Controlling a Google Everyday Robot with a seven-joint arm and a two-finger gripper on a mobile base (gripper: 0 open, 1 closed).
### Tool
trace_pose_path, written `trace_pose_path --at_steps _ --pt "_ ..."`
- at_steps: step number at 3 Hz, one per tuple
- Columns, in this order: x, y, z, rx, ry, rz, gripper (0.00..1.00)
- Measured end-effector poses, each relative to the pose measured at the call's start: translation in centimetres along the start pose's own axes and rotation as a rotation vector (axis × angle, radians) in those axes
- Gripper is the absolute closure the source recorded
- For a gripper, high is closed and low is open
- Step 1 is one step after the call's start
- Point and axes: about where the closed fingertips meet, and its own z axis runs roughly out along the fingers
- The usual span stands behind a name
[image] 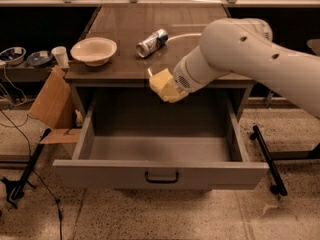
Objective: Place sponge into top drawer
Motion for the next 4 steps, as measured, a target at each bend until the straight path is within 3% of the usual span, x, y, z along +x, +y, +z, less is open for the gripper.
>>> trace_pose_path --at_steps 1,2,4 --pt "1.6 -0.4 3.1 0.037 0.078 0.003 1.0" --pt "3.2 -0.1 4.2 0.052 0.122 0.0 1.0" --pt "7.2 2.0 5.1 0.036 0.212 0.019 1.0"
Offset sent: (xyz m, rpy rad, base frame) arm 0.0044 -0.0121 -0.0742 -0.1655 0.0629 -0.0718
